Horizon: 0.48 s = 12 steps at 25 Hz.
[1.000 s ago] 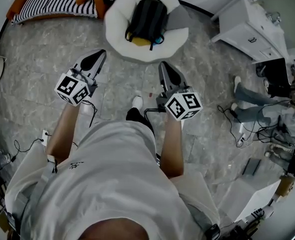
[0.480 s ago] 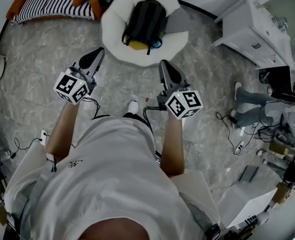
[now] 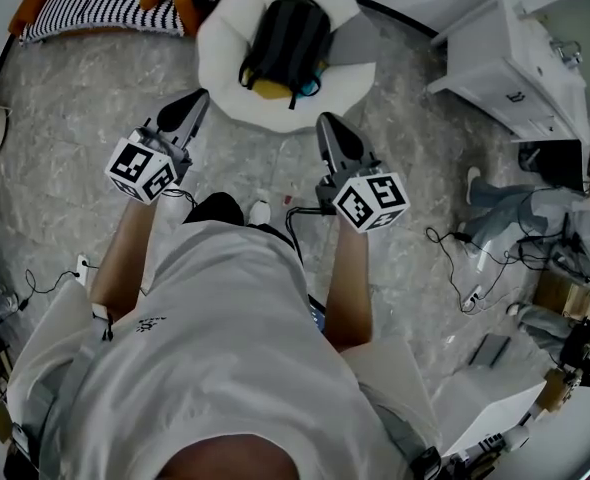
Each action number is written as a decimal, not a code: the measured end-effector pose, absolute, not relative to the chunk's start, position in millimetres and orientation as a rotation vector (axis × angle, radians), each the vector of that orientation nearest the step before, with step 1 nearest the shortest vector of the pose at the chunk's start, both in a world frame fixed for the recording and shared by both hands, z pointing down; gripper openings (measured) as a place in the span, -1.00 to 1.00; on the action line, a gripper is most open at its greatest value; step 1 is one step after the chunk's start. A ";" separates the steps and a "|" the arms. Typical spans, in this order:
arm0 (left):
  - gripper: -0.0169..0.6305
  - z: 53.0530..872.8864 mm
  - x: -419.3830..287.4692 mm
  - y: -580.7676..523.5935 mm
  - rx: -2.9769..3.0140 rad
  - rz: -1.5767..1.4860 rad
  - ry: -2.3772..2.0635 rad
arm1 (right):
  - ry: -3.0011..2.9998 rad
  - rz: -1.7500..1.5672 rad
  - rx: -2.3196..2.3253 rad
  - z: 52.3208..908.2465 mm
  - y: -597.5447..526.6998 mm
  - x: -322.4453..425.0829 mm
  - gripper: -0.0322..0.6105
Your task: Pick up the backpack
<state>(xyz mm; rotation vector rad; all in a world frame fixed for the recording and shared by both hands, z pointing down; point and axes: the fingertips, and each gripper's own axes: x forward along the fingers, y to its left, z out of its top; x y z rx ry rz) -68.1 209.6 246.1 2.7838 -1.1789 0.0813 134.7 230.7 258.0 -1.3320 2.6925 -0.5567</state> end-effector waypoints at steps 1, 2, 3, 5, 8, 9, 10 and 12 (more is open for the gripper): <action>-0.94 246.5 -67.5 207.6 2.782 0.084 -1.181 | 2.690 -0.559 -1.330 257.7 228.5 136.2 -0.88; -0.94 247.0 -67.1 206.0 2.780 0.085 -1.183 | 2.689 -0.561 -1.331 257.7 226.4 137.6 -0.88; -0.94 247.6 -66.8 204.7 2.777 0.087 -1.184 | 2.688 -0.563 -1.334 257.7 224.5 138.9 -0.88; -0.94 248.9 -67.4 201.8 2.773 0.088 -1.182 | 2.686 -0.564 -1.337 257.5 220.7 139.2 -0.88; -0.94 254.7 -70.7 188.2 2.772 0.089 -1.170 | 2.690 -0.559 -1.340 260.3 208.5 134.6 -0.88; -0.94 258.5 -70.8 177.6 2.772 0.088 -1.163 | 2.690 -0.558 -1.345 263.4 199.3 133.9 -0.88; -0.94 262.8 -69.8 163.7 2.774 0.086 -1.153 | 2.689 -0.557 -1.352 267.3 187.2 134.3 -0.88; -0.94 270.6 -65.5 135.1 2.779 0.087 -1.130 | 2.684 -0.555 -1.368 274.3 162.6 137.3 -0.88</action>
